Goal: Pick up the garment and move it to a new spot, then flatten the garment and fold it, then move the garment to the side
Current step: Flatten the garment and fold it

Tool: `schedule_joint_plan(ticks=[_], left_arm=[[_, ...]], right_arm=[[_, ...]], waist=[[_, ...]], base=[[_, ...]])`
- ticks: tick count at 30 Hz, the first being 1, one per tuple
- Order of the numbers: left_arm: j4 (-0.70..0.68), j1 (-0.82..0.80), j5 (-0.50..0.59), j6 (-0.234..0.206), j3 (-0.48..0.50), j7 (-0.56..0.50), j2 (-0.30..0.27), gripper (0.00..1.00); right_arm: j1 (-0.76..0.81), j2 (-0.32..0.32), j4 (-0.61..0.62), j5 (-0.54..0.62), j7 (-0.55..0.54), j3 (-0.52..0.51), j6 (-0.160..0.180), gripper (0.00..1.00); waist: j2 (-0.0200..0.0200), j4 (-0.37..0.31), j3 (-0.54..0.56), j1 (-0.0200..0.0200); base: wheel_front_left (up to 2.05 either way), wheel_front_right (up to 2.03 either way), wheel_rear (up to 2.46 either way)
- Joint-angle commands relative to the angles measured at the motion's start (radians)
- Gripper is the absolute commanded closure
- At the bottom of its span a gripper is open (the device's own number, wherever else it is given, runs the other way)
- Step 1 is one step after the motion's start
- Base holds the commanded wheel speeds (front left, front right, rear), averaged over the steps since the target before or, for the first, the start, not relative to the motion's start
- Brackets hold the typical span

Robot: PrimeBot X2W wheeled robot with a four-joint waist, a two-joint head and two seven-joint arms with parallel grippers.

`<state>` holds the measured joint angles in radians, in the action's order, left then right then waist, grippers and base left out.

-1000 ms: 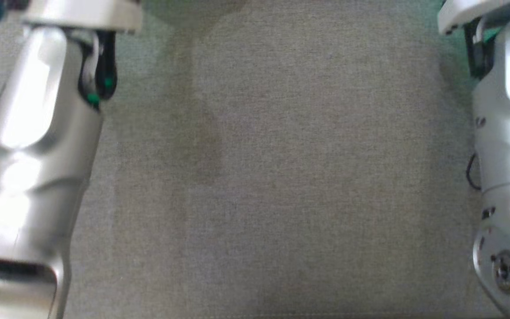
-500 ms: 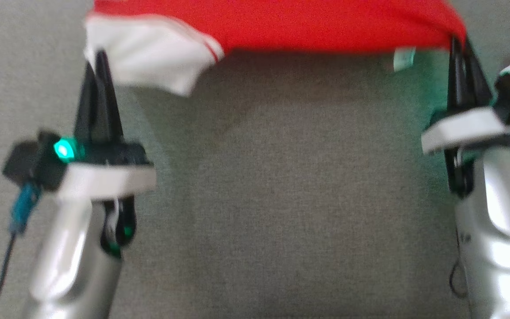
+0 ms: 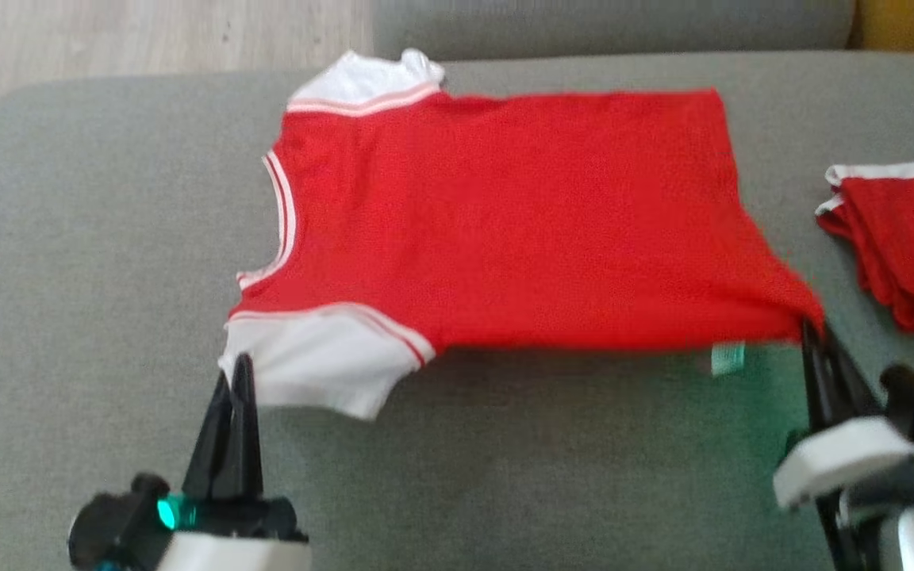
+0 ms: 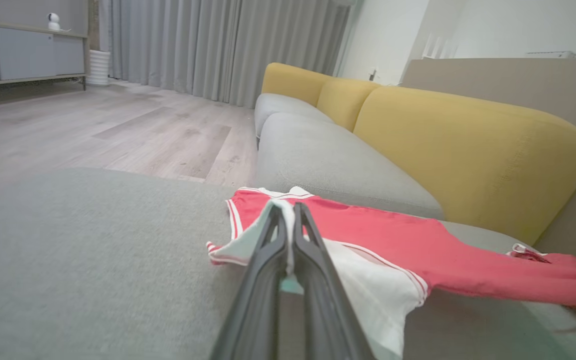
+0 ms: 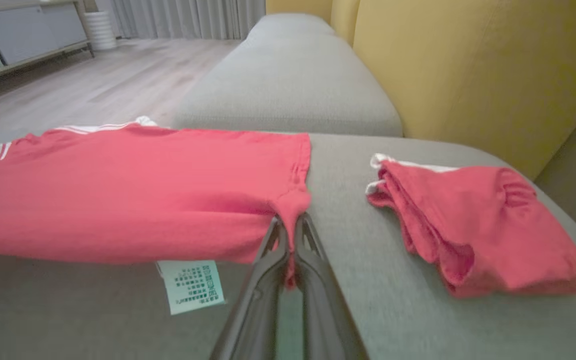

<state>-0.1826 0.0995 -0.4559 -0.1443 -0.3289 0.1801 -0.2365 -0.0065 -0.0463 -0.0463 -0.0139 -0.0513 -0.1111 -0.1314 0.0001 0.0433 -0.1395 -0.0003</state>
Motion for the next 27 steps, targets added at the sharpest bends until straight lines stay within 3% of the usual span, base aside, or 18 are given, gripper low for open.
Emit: schedule_joint_plan(ticks=[1,6,13,27], left_arm=[[-0.048,-0.013,0.014,-0.013,0.029,-0.006,-0.017,1.00],[-0.081,0.074,0.005,-0.022,-0.001,-0.061,-0.034,1.00],[-0.027,0.058,-0.024,-0.009,-0.017,-0.110,-0.035,1.00],[0.186,-0.293,-0.083,0.108,-0.053,-0.264,-0.022,1.00]], right_arm=[[0.005,-0.004,0.056,-0.009,-0.017,0.025,0.001,1.00],[0.121,-0.004,0.149,-0.024,-0.130,0.050,0.001,1.00],[0.114,-0.004,0.115,-0.015,-0.209,0.061,0.001,1.00],[-0.061,-0.004,0.021,0.000,-0.427,0.084,0.001,1.00]], waist=[[-0.0001,0.007,0.022,0.0003],[-0.0001,0.012,0.038,0.0003],[-0.0001,0.014,0.031,0.0003],[-0.0001,0.004,0.011,0.0003]], base=[[0.00,0.00,0.00],[0.00,0.00,0.00],[0.00,0.00,0.00],[0.00,0.00,0.00]])
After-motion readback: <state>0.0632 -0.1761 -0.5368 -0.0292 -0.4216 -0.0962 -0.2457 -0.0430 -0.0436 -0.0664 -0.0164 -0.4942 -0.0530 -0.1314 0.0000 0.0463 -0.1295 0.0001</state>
